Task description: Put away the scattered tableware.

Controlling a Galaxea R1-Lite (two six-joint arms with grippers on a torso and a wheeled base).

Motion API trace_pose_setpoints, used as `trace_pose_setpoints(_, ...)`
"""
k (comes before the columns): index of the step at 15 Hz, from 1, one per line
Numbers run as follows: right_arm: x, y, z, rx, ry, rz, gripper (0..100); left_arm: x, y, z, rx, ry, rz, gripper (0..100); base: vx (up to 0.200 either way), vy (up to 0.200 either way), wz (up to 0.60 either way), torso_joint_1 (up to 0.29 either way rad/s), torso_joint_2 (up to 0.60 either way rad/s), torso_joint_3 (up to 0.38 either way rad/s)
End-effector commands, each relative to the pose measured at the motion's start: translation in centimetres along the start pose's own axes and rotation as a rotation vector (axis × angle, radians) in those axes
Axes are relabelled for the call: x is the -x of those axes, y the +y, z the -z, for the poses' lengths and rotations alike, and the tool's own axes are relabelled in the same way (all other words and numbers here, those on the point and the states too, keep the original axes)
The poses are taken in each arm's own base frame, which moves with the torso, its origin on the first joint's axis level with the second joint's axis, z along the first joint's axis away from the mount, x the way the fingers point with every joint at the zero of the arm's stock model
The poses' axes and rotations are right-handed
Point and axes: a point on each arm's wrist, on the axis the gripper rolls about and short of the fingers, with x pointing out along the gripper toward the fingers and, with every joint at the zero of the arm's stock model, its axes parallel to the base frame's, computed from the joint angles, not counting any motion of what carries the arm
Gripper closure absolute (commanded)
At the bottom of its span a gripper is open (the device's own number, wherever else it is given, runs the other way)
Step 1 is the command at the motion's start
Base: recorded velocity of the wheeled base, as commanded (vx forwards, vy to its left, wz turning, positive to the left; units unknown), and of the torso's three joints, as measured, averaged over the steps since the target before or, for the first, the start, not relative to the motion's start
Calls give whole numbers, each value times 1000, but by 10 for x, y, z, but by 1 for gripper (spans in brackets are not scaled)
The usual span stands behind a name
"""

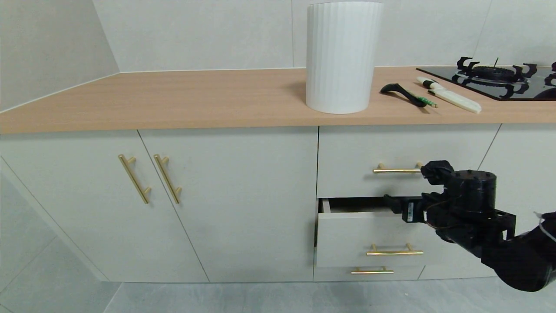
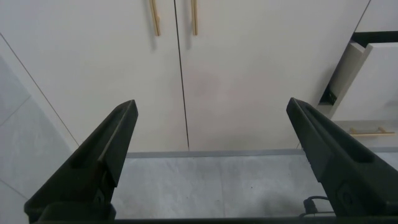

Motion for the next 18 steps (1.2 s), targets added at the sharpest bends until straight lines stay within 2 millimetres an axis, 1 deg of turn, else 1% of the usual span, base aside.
trace_pose_setpoints(1,-20,3,33,18,74,20,0,0,0,0,0,1,1,0,0,0,0,0,0,0)
trace_pose_setpoints(7,-30,4,39,16,83,27,0,0,0,0,0,1,1,0,0,0,0,0,0,0)
trace_pose_setpoints(9,-29,3,40,18,93,28,0,0,0,0,0,1,1,0,0,0,0,0,0,0)
trace_pose_setpoints(12,-25,2,36,19,95,29,0,0,0,0,0,1,1,0,0,0,0,0,0,0)
trace_pose_setpoints(15,-5,-1,23,34,192,26,0,0,0,0,0,1,-1,0,0,0,0,0,0,0)
trace_pose_setpoints(18,16,-3,11,42,264,-21,0,0,0,0,0,1,-1,0,0,0,0,0,0,0)
